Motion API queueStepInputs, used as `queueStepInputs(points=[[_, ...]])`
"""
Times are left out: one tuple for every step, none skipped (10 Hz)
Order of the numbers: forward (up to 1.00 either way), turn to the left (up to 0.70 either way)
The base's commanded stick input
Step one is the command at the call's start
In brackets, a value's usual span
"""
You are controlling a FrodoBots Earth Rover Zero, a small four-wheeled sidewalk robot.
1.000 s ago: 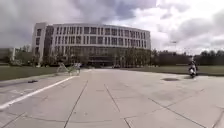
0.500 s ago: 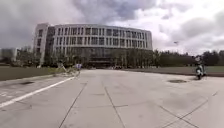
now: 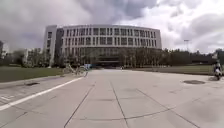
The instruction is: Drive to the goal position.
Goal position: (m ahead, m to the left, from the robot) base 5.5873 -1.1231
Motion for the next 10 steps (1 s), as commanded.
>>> queueStepInputs(points=[[0.70, 0.00], [0.70, 0.00], [0.70, 0.00], [0.70, 0.00], [0.70, 0.00], [0.70, 0.00], [0.70, 0.00], [0.70, 0.00], [0.70, 0.00], [0.70, 0.00]])
